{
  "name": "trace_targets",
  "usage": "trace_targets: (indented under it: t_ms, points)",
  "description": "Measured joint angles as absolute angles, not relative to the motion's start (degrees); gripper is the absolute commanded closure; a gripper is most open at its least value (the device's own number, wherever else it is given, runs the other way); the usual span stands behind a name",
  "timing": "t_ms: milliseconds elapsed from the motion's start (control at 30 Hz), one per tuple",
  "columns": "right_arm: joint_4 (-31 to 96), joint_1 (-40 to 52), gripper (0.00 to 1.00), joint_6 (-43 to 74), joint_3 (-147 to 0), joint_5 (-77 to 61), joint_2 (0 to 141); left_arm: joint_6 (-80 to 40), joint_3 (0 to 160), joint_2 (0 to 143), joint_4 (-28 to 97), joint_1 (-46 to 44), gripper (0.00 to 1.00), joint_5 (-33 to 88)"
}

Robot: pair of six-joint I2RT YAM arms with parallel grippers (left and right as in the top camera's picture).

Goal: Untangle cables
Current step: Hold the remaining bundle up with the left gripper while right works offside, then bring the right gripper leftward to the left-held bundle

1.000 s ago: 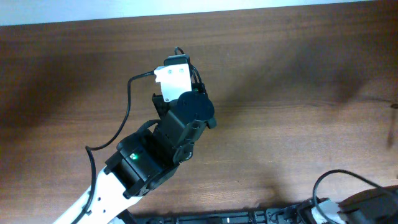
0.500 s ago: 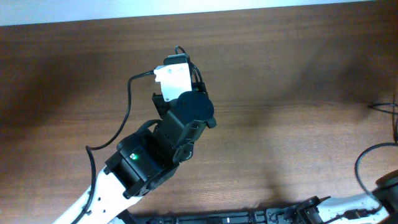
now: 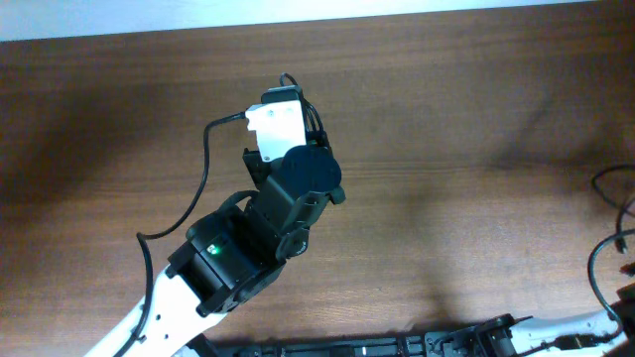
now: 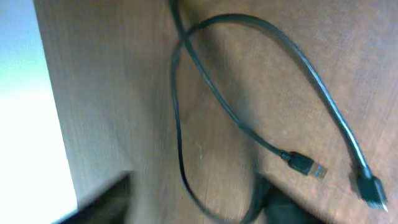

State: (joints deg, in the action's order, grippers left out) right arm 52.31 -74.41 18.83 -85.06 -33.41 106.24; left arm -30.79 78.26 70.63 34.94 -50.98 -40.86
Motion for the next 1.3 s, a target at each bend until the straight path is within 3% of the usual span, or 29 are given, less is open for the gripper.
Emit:
trace_targets:
  t_ms: [300,567,900,1300]
  points:
    - [53.6,-74.7,0.02,19.1,-85.1,-33.6,105.5,-30.8,78.3,70.6,34.9,-51.0,1.00,-40.9]
    - [53.6,-72.6,0.01,15.4,-85.1,-34.7,93.6,-30.8,78.3,70.6,35.0,-51.0,1.00,-37.8]
    - [56.7,-51.6,0.00,3.9,-85.1,-36.6,80.4,-27.9,78.3,70.6,37.2,-51.0,1.00,-26.4]
    - [66.5,-25.5,0.01,-23.0,-85.1,-39.6,79.4,1.5,78.3,74.7,38.5,-50.9,1.00,-8.3]
